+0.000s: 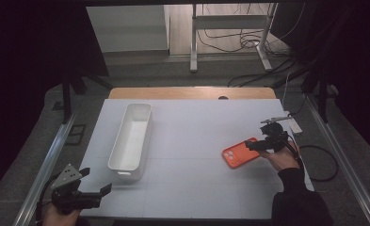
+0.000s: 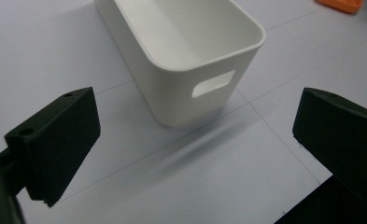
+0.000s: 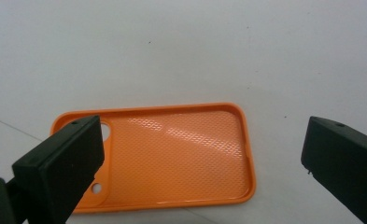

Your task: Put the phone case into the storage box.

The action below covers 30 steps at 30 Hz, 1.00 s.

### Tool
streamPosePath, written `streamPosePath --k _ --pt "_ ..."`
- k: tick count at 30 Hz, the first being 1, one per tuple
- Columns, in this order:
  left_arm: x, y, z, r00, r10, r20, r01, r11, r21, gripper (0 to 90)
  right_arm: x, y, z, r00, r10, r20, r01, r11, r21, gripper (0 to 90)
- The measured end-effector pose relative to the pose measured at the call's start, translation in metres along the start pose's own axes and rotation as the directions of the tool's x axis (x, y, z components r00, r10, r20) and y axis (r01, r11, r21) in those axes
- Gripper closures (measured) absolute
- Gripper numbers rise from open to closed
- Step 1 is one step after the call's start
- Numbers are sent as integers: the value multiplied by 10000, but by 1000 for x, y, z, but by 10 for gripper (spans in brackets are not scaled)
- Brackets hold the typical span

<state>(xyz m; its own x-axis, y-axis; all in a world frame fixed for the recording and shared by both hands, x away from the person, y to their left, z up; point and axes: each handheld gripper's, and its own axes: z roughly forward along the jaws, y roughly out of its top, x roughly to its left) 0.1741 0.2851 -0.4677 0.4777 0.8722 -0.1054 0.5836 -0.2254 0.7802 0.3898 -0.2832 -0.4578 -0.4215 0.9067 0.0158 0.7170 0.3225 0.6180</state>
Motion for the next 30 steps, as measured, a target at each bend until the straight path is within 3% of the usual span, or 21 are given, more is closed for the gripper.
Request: streamPosePath --k 2,5,6,8,13,16,23,30 --pt "0 0 0 10000 1 5 -1 10000 2 16 0 0 1 10000 22 33 -22 9999 121 20" --pt "0 0 0 10000 0 3 0 10000 6 16 0 1 0 9998 -165 85 163 9995 268 238" --pt "0 0 0 10000 8 2 -8 10000 20 16 0 1 0 9998 -165 85 163 9995 268 238" --pt "0 0 0 10000 6 2 -6 10000 18 16 0 1 -1 9997 -218 -132 224 9988 433 411" --pt "0 0 0 10000 -12 16 12 10000 17 17 0 1 2 9970 -585 -515 620 9957 694 742" --pt "0 0 0 10000 -14 17 14 10000 20 17 -1 1 3 9952 -655 -729 707 9950 702 886" --pt "0 0 0 10000 9 0 -9 10000 35 18 -5 -3 11 9950 -842 -533 899 9892 1159 892" --pt "0 0 1 10000 27 2 -27 10000 39 19 -14 -13 19 9976 -596 -352 645 9851 1594 892"
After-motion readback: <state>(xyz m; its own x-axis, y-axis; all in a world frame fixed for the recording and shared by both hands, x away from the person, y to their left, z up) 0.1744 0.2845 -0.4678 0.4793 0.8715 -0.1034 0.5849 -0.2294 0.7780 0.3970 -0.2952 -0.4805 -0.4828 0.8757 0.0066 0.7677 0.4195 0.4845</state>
